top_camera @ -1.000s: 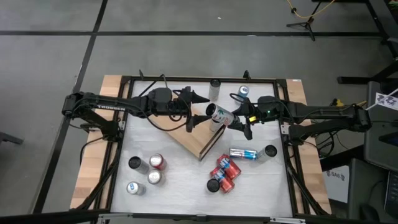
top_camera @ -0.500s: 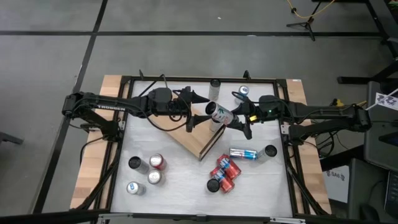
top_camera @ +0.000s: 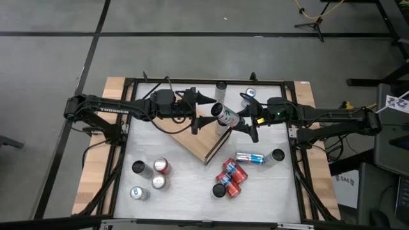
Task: Place canned beverage on shelf
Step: Put the top white-pink soda can on the shelf aligned with the other white-pink soda can
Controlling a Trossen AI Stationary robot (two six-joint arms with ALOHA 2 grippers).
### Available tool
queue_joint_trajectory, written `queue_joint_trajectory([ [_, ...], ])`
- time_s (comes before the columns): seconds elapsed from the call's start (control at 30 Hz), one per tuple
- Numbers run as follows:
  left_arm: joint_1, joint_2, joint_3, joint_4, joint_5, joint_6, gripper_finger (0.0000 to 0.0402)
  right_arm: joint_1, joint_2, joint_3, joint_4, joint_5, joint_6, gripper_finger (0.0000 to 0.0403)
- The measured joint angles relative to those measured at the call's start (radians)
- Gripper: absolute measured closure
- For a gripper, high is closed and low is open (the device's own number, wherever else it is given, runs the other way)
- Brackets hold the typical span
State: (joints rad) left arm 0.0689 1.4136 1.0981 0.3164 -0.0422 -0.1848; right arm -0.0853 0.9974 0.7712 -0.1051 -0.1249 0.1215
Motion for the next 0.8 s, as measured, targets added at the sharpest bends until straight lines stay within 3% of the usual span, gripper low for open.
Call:
queue_joint_trajectory([
  [0.6, 0.051, 0.000, 0.000, -0.005, 0.138, -0.188, 0.0038, 0.000, 0.000, 0.000, -0.048, -0.052, 0.003, 0.0150],
  [0.8, 0.045, 0.000, 0.000, -0.090, 0.139, -0.235, 0.0038, 0.000, 0.000, 0.000, -0.094, -0.053, 0.038, 0.0150],
])
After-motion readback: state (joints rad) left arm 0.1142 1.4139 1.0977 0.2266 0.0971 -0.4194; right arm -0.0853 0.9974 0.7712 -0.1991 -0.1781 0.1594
